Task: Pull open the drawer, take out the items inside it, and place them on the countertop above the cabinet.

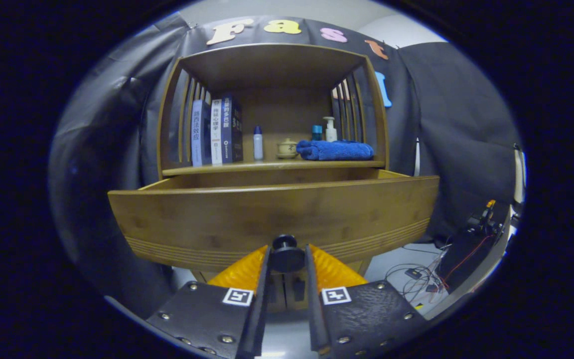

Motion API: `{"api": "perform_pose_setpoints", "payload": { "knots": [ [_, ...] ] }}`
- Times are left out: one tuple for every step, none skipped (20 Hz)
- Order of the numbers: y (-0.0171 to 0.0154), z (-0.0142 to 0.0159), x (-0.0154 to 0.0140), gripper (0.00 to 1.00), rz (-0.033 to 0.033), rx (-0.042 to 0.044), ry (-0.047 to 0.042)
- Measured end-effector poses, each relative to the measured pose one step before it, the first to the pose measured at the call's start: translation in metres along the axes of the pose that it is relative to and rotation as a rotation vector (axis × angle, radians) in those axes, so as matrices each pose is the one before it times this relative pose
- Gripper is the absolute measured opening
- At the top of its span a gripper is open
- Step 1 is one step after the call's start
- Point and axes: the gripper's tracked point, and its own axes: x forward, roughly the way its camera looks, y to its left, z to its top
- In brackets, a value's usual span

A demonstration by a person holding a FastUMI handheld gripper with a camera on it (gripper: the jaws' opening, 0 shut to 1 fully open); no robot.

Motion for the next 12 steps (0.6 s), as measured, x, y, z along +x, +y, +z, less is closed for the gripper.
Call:
{"api": "perform_pose_setpoints", "payload": {
  "knots": [
    [-0.00458, -0.00077, 0.00276, 0.38, -0.00321, 0.02058, -0.00416],
    [0.00244, 0.00068, -0.00106, 0.43, 0.01380, 0.02863, -0.00628],
    [0.00066, 0.00092, 0.00724, 0.48, -0.00972, -0.00244, -0.00765],
    [-0.00419, -0.00516, 0.00905, 0.53, -0.01971, -0.01552, 0.02205],
    [0.00655, -0.00649, 0.00776, 0.58, -0.01296, -0.03736, 0.02830],
    [0.00141, -0.00089, 0.00064, 0.64, -0.01521, -0.07174, 0.02438],
    [-0.00648, -0.00063, 0.00650, 0.54, -0.02003, -0.04343, -0.01055],
    [0.00255, -0.00133, -0.00046, 0.45, 0.01586, 0.01071, 0.03015],
    [0.01181, 0.00427, -0.01417, 0.36, 0.03045, 0.01592, -0.00901],
    [0.00494, -0.00235, -0.00884, 0.26, 0.03038, 0.00637, 0.00054],
    [-0.00312, -0.00021, -0.00074, 0.26, 0.00064, 0.00382, -0.00224],
    [-0.00241, -0.00228, -0.00110, 0.26, -0.01118, -0.02323, 0.01207]
  ]
}}
